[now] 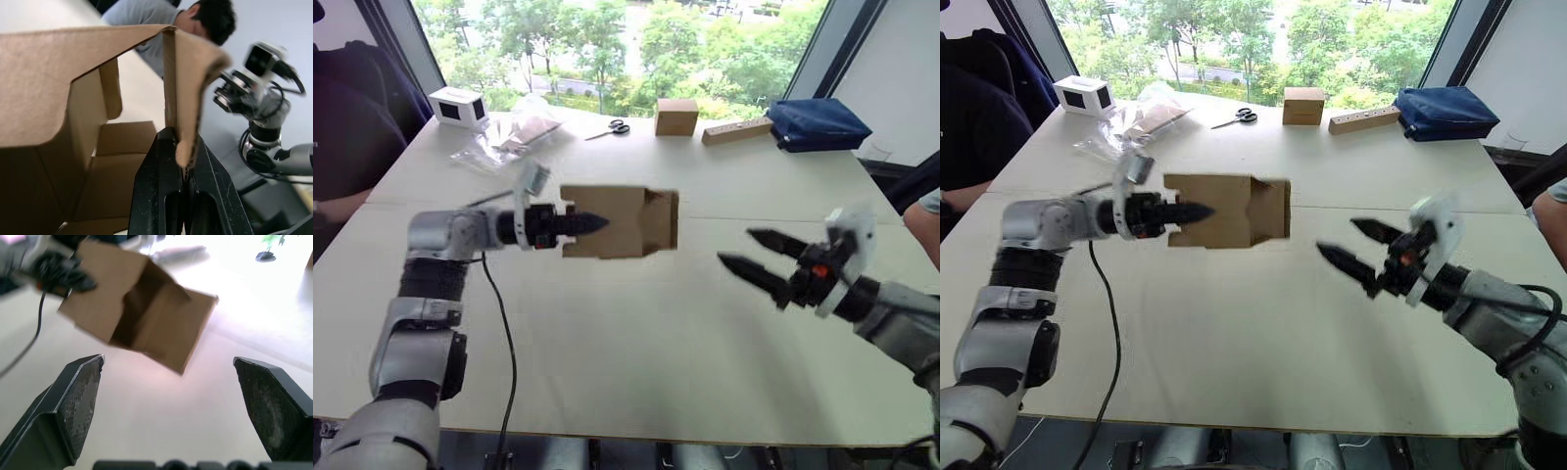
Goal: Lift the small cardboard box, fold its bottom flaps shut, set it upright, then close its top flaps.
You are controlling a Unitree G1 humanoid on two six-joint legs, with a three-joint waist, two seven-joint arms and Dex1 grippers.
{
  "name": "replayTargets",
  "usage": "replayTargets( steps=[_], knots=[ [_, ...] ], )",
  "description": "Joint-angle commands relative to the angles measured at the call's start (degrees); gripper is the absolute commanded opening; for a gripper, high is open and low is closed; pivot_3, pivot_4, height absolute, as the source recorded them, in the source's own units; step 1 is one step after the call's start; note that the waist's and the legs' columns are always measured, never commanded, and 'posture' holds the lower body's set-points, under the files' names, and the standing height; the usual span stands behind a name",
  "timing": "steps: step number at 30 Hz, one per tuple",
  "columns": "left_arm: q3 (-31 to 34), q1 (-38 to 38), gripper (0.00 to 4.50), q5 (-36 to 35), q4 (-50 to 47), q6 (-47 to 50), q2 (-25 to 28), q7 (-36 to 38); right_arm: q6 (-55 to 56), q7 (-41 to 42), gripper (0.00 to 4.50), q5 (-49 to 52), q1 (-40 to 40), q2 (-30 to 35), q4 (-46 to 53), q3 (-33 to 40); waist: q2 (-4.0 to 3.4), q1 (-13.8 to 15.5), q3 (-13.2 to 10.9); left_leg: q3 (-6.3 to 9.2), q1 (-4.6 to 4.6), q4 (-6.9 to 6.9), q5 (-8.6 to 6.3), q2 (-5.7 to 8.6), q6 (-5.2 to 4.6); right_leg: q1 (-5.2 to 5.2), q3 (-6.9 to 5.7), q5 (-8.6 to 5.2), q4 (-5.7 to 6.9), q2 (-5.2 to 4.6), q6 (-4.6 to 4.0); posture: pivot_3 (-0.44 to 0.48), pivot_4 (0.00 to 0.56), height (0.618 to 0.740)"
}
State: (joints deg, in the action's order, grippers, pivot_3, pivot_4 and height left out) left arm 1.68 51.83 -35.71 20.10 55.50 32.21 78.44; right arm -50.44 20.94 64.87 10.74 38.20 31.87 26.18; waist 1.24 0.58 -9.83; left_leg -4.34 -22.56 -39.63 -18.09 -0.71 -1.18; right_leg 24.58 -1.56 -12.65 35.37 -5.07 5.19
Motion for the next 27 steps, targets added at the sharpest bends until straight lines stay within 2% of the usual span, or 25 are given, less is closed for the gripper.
replayTargets(
  steps=[1, 2, 4, 5, 9, 14, 15, 27],
  knots=[
    [-0.39, 3.04, 0.06, 1.51, -5.91, -7.70, 1.88, 1.49, 3.07, -7.98, 4.50, 8.02, 7.95, -3.98, -3.58, 2.17, -0.05, 0.07, -0.02, -0.02, 0.01, -0.01, 0.01, 0.00, 0.01, 0.00, 0.00, 0.01, 0.02, -0.01, -0.01, 0.000, 0.150, 0.740],
    [-0.68, 3.65, 0.06, 2.14, -6.30, -9.44, 2.13, 1.60, 3.39, -9.43, 4.50, 9.48, 9.66, -4.72, -4.29, 2.03, -0.04, 0.03, -0.02, -0.02, 0.00, -0.02, 0.01, 0.02, 0.01, 0.00, 0.00, 0.00, 0.04, -0.01, -0.02, 0.000, 0.150, 0.740],
    [-0.88, 5.83, 0.00, 2.92, -6.12, -12.35, 2.38, 1.91, 4.52, -12.25, 3.96, 12.20, 14.09, -6.42, -5.27, 1.16, -0.07, 0.09, -0.04, -0.02, 0.00, -0.03, 0.01, 0.03, 0.01, 0.00, 0.00, 0.00, 0.05, 0.00, -0.01, 0.000, 0.150, 0.740],
    [-0.85, 6.86, 0.00, 3.18, -5.80, -13.51, 2.35, 2.00, 4.75, -12.87, 3.82, 12.77, 15.72, -6.64, -5.36, 0.48, -0.08, 0.08, -0.04, -0.01, -0.01, -0.03, 0.01, 0.03, 0.01, 0.00, 0.00, 0.01, 0.05, 0.02, -0.01, 0.000, 0.150, 0.740],
    [-0.40, 9.57, 0.00, 3.40, -3.86, -16.19, 2.11, 2.44, 6.16, -12.11, 2.41, 8.83, 19.44, -6.36, -5.37, -2.99, -0.09, -0.05, -0.04, -0.03, -0.03, -0.03, -0.01, 0.05, -0.03, 0.01, -0.01, 0.03, 0.03, 0.05, 0.03, 0.000, 0.150, 0.740],
    [-0.69, 11.67, 0.00, 3.68, -2.65, -18.53, 2.00, 3.53, 6.47, -12.68, 0.38, 7.36, 22.85, -6.65, -5.26, -7.08, -0.10, -0.18, -0.04, -0.05, -0.03, -0.04, -0.02, 0.05, -0.06, 0.00, 0.00, 0.04, 0.05, 0.08, 0.07, 0.000, 0.150, 0.740],
    [-0.35, 12.21, 0.00, 3.55, -2.14, -18.73, 2.04, 3.68, 6.55, -12.62, 0.12, 6.83, 23.74, -6.90, -5.63, -7.99, -0.10, -0.24, -0.04, -0.04, -0.03, -0.06, -0.02, 0.04, -0.06, 0.01, -0.01, 0.04, 0.06, 0.08, 0.07, 0.000, 0.150, 0.740],
    [1.17, 10.31, 0.00, -0.36, -7.15, -15.33, 1.16, 1.90, 7.78, -10.45, 0.05, 1.12, 24.97, -10.16, -6.00, -14.21, -0.10, -0.42, -0.04, -0.02, -0.07, -0.06, -0.02, 0.03, -0.06, 0.01, -0.01, 0.05, 0.04, 0.10, 0.10, 0.000, 0.150, 0.740]
  ],
)
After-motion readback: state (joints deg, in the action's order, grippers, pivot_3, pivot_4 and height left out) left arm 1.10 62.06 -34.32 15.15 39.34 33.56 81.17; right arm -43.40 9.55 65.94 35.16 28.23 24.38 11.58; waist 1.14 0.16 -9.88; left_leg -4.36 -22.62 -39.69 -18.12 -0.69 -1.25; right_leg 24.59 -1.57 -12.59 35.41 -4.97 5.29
